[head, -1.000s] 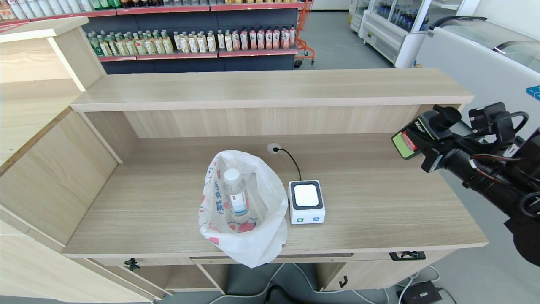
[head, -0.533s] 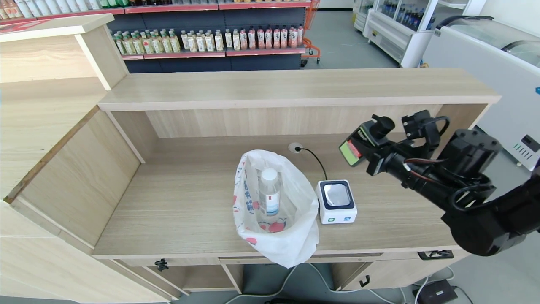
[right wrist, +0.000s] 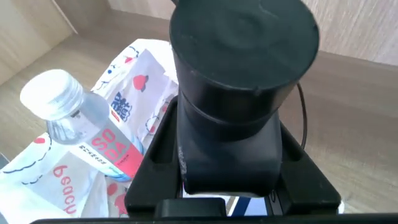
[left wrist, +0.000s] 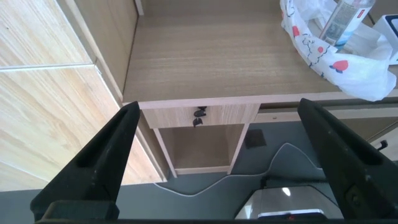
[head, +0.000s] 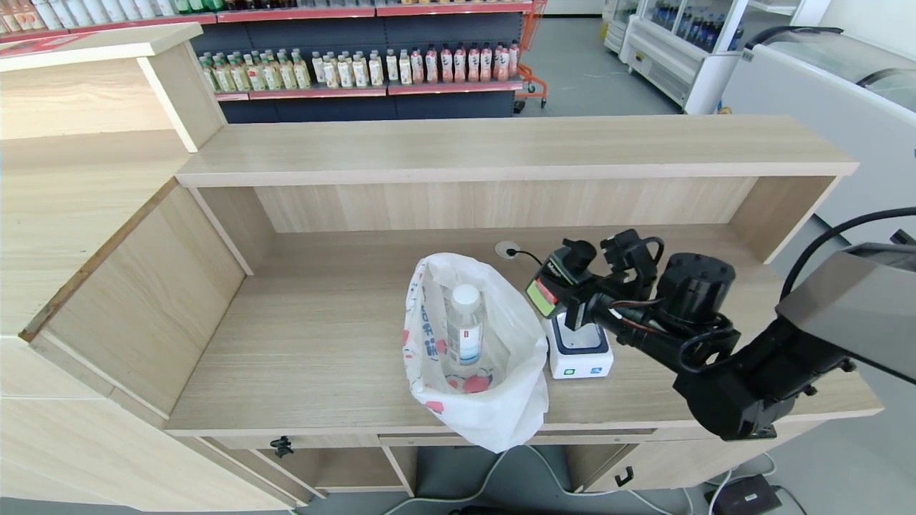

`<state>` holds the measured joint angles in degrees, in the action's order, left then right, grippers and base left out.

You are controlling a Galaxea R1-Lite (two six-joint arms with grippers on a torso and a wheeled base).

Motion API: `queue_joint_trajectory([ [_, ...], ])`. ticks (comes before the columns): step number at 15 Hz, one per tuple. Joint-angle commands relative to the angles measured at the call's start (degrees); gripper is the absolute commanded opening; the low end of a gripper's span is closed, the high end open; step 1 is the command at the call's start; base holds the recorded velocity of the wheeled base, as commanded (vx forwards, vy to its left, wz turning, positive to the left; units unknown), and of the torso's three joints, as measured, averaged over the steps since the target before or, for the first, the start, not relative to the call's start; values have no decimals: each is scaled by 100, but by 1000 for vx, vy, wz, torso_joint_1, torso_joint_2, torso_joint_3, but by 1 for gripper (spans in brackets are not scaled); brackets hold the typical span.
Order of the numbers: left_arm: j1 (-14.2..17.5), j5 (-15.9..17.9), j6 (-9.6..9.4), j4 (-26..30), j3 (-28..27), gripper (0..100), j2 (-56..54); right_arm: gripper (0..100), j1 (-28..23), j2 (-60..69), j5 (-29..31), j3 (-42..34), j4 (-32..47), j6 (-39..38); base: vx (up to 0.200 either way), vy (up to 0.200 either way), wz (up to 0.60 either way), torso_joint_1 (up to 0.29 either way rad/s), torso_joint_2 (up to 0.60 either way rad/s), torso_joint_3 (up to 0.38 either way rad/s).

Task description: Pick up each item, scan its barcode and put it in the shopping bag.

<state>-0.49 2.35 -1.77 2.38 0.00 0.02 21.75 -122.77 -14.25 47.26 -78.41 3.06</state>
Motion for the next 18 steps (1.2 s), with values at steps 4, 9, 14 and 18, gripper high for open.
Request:
queue_joint_trajectory([
  [4, -4, 2, 1, 0, 0, 100, -2, 0, 14, -669, -8, 292, -8, 28, 0, 0, 0, 0, 0, 0],
  [9, -4, 2, 1, 0, 0, 100, -2, 0, 119, -1179, -43, 530, -8, 230, 0, 0, 0, 0, 0, 0],
  [14, -4, 2, 1, 0, 0, 100, -2, 0, 146, -1522, -60, 1083, 10, 547, 0, 0, 0, 0, 0, 0],
  [18, -4, 2, 1, 0, 0, 100, -2, 0, 295, -1583, -254, 1259, 45, 511, 0, 0, 0, 0, 0, 0],
])
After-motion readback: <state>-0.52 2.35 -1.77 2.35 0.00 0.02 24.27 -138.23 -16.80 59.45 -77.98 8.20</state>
